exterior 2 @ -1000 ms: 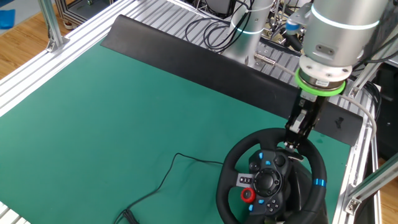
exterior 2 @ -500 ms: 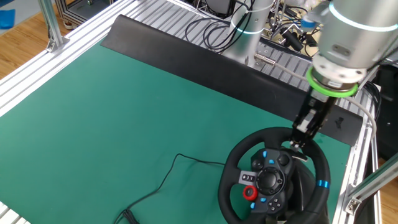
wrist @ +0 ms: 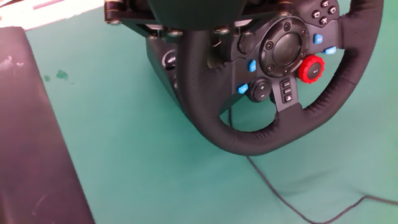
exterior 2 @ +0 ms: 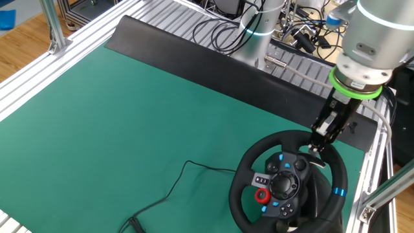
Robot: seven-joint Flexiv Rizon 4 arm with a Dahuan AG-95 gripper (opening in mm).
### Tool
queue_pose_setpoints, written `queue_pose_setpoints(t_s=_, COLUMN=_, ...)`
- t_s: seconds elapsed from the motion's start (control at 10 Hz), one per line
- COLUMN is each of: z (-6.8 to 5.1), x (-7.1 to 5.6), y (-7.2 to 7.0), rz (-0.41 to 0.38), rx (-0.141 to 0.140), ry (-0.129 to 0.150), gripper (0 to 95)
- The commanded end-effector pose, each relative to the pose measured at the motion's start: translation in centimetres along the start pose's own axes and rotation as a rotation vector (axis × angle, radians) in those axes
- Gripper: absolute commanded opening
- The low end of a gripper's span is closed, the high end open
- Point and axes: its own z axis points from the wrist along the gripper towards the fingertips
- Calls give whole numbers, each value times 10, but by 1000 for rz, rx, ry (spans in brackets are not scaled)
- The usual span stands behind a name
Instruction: Rotate the steering wheel 90 degrees clockwise
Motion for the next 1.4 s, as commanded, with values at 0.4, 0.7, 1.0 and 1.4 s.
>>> queue_pose_setpoints(t_s=0.4, z=-1, x=15, y=9, rz=88, rx=8, ry=20, gripper=0)
queue_pose_setpoints(t_s=0.7, z=5, x=25, y=20, rz=129, rx=5, ry=10, gripper=0)
queue_pose_setpoints(t_s=1.0, z=-1, x=29, y=25, rz=188, rx=7, ry=9, gripper=0)
queue_pose_setpoints(t_s=1.4, z=0, x=39, y=26, rz=240, rx=-3, ry=-22, gripper=0)
